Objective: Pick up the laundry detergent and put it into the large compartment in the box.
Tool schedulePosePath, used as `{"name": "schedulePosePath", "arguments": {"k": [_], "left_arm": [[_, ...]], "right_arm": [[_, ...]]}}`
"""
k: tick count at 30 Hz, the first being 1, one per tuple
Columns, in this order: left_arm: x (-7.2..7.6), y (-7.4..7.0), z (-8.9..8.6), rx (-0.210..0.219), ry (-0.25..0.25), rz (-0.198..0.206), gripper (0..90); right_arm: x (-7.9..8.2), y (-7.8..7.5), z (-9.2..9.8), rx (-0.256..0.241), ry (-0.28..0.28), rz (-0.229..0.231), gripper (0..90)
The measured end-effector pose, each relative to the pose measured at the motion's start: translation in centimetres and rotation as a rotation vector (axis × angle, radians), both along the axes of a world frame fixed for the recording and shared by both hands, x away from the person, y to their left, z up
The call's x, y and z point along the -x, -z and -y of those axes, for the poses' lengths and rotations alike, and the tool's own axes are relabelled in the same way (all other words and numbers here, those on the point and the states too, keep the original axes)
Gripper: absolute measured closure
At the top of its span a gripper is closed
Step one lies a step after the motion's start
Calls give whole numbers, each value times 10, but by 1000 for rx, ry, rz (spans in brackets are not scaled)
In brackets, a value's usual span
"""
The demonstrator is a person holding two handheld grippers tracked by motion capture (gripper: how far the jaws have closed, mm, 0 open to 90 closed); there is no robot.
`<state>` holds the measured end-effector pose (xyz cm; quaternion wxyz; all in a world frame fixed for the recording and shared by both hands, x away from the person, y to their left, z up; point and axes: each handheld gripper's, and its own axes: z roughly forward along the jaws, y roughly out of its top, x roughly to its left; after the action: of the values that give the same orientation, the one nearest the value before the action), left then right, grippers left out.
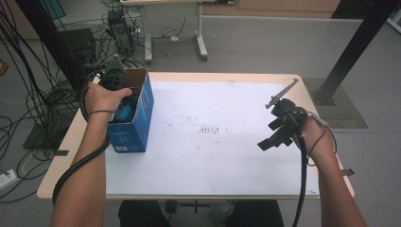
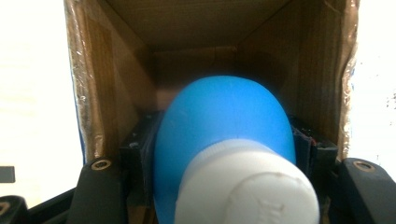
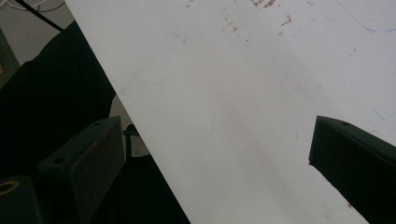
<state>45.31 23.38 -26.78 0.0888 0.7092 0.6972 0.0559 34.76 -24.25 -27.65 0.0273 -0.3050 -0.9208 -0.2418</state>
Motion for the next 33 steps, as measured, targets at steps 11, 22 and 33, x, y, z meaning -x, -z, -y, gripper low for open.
{"name": "schedulePosePath", "arguments": {"k": [11, 22, 33], "left_arm": [[0, 0, -1, 2, -5, 6, 375], [1, 1, -1, 2, -21, 21, 374], [2, 1, 0, 1, -24, 20, 374]], "right_arm": [[-1, 0, 1, 2, 3, -1, 34], [-1, 0, 1, 0, 2, -2, 35], [-1, 0, 1, 0, 0, -2, 35]]}}
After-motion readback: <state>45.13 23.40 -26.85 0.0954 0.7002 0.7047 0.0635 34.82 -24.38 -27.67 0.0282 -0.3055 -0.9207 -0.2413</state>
